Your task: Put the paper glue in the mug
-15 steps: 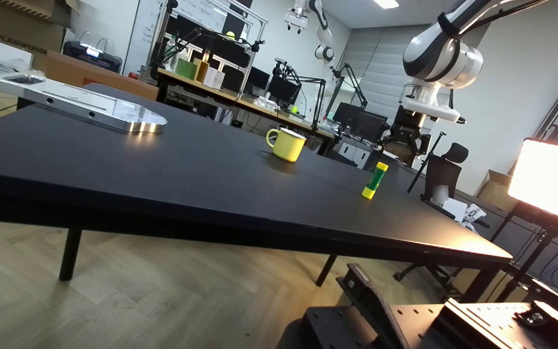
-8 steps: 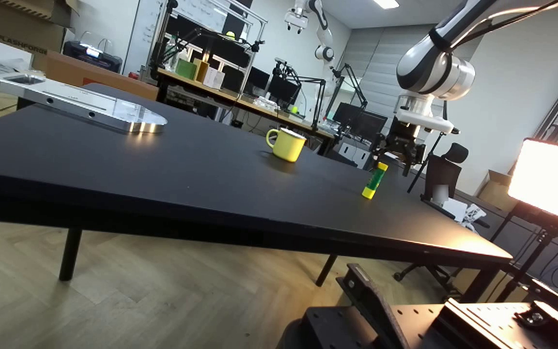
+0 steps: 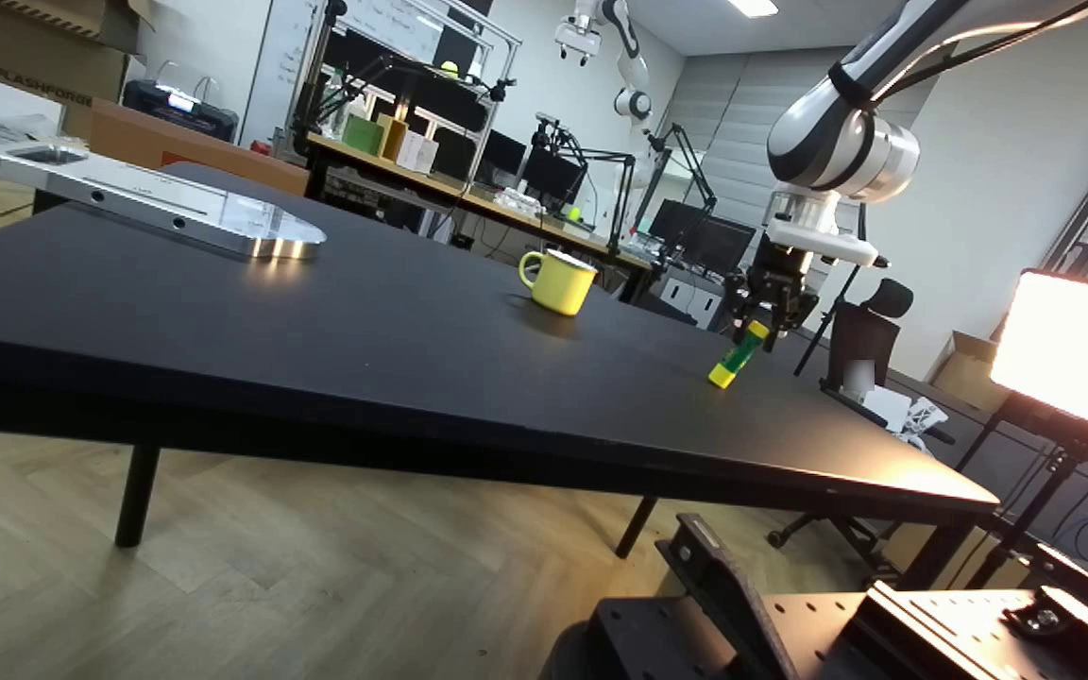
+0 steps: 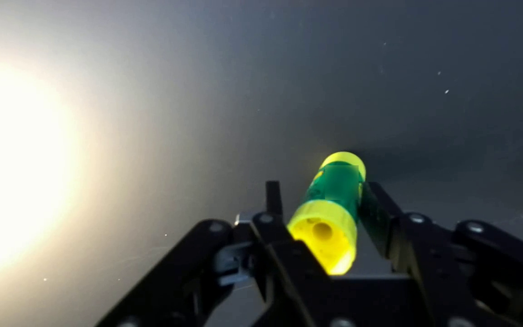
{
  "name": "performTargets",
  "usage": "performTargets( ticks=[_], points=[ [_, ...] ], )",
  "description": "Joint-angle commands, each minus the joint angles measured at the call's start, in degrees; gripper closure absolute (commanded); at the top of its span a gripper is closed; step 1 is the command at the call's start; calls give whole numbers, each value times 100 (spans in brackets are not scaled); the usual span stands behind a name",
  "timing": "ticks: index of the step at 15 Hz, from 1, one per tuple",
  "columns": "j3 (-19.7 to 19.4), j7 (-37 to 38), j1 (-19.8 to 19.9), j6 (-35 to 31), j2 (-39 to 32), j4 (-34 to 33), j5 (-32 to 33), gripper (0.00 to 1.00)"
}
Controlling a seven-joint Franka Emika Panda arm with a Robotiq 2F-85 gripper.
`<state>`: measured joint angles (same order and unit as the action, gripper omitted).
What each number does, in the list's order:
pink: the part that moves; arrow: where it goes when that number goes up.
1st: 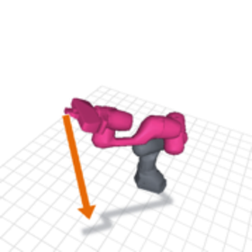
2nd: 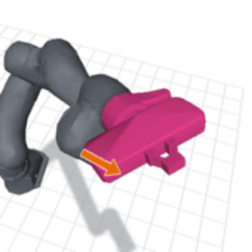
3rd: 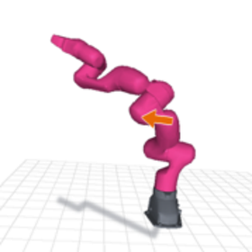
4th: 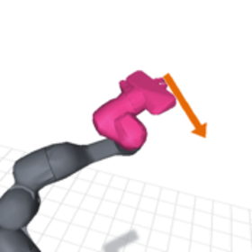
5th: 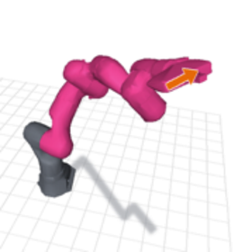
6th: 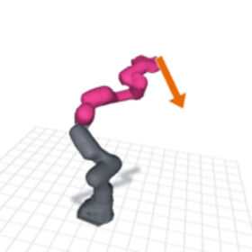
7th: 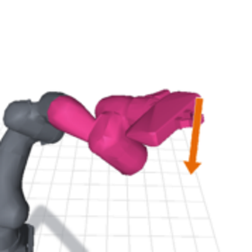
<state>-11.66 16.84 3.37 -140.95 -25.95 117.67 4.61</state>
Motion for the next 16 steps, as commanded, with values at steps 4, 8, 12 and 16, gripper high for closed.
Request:
performTargets(
  ticks=[4, 8, 12, 16],
  points=[
    [115, -35, -9, 145, 359, 25, -126, 91],
    [195, -38, -128, 11, 837, 164, 41, 91],
    [329, -72, -316, 1, 1163, 94, 256, 91],
    [664, -439, -430, 457, 1121, -302, 104, 91]
  ],
)
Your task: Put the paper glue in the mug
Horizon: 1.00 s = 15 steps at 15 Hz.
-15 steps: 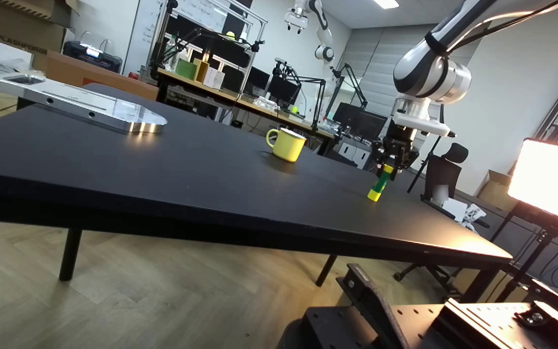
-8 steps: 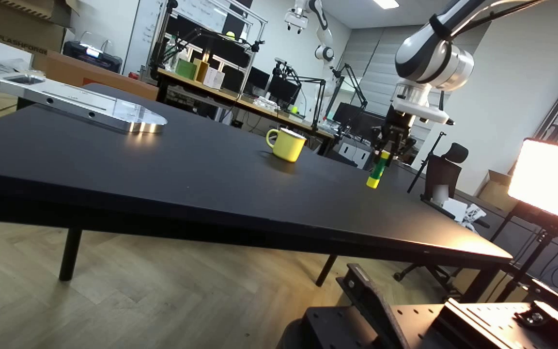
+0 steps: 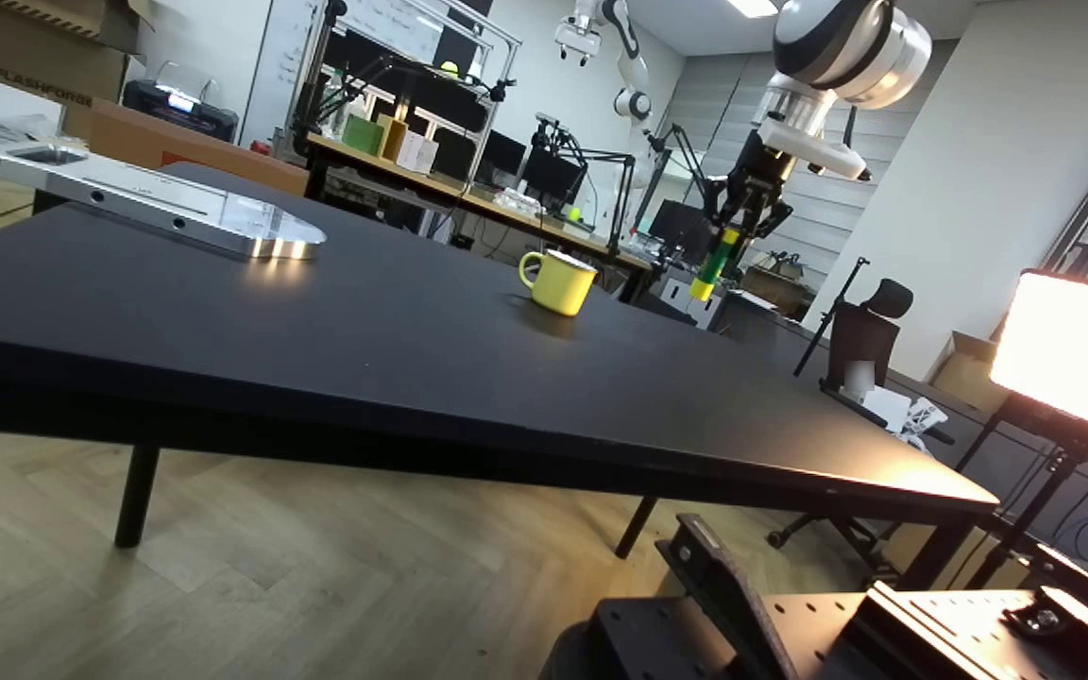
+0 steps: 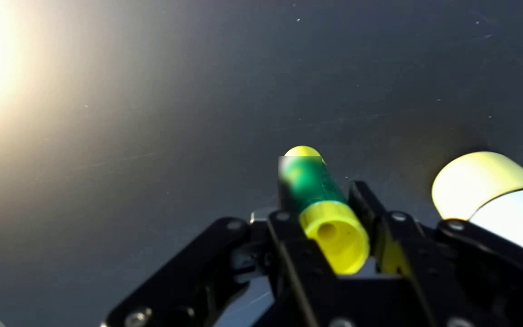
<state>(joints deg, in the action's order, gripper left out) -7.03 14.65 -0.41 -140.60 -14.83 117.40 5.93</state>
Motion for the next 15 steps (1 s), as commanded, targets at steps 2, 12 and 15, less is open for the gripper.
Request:
performTargets(
  ticks=[2, 12, 15],
  points=[
    [222, -181, -12, 334, 9, -136, -63, 91],
    [248, -220, 9, 341, -29, -143, -83, 66],
    [157, -90, -33, 586, -455, -794, 193, 91]
  ],
)
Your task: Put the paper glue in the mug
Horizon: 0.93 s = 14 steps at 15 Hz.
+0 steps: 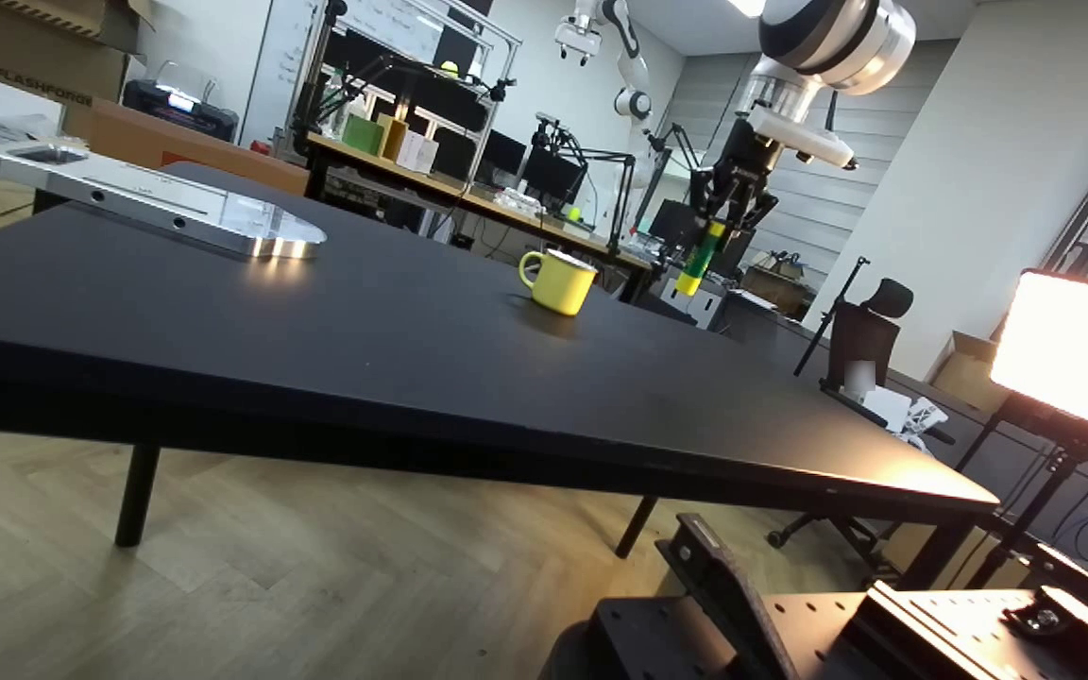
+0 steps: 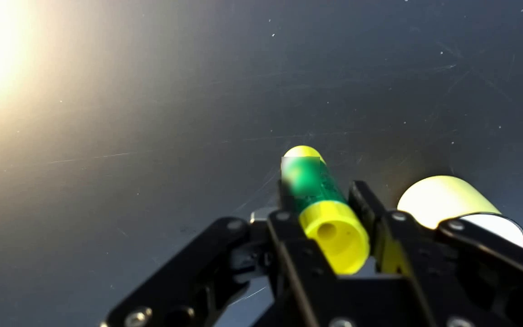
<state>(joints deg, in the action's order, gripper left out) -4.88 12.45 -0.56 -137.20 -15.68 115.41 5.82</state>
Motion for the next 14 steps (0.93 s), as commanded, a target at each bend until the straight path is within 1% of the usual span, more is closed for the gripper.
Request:
performTargets(
  ticks=[1, 4, 9, 14],
  points=[
    [-94, 213, -41, 217, -554, -864, 279, 91],
    [-120, 227, -72, 238, -1035, -1642, 342, 91],
    [-68, 210, -144, 421, -1776, -2860, 155, 91],
    [188, 61, -183, 976, -2237, -3734, -211, 91]
  ],
)
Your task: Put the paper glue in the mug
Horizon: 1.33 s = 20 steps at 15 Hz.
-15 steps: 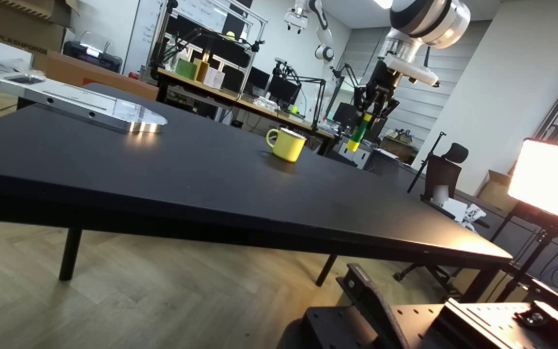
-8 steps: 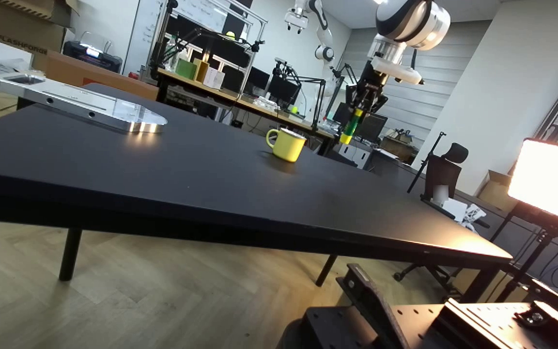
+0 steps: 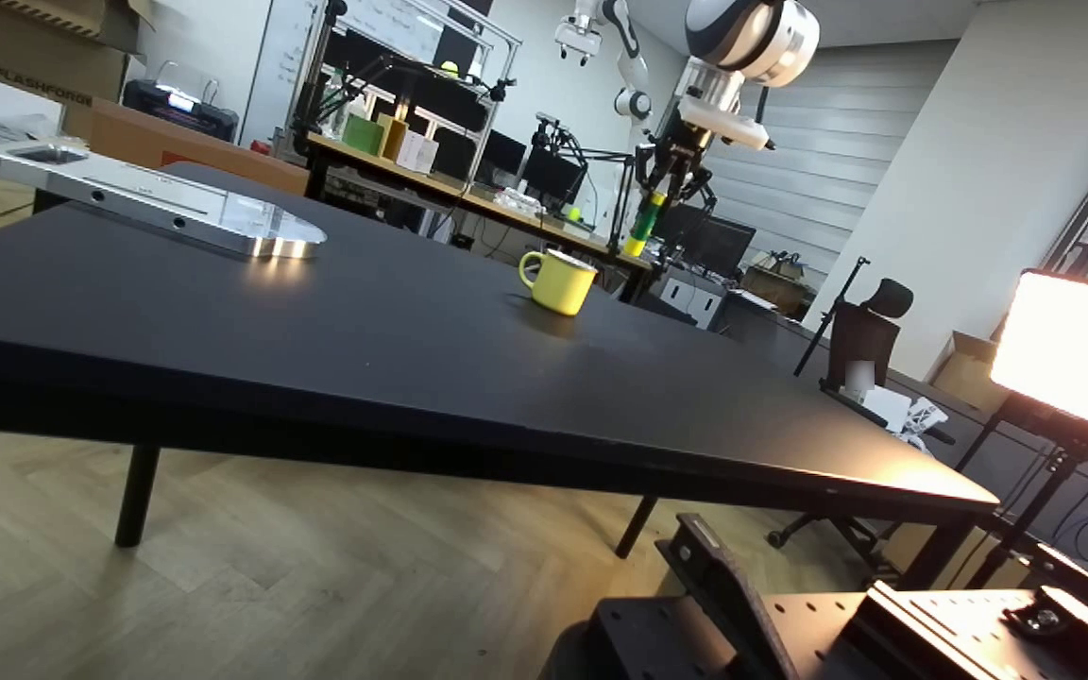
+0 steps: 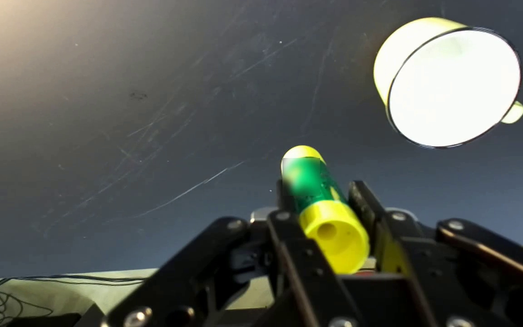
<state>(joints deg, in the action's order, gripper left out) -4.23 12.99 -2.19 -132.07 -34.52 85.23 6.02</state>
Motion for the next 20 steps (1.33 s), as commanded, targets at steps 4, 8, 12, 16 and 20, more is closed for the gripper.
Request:
performTargets(
  ticks=[4, 8, 12, 16, 20],
  points=[
    [277, 15, -120, 831, -606, -1112, -459, 91],
    [360, 11, -209, 1064, -853, -1379, -569, 91],
    [393, -13, -191, 1218, -1105, -1561, -661, 91],
    [413, -67, -85, 1549, -1374, -1778, -826, 91],
    [394, -110, -39, 1732, -1508, -1881, -852, 41]
  ],
)
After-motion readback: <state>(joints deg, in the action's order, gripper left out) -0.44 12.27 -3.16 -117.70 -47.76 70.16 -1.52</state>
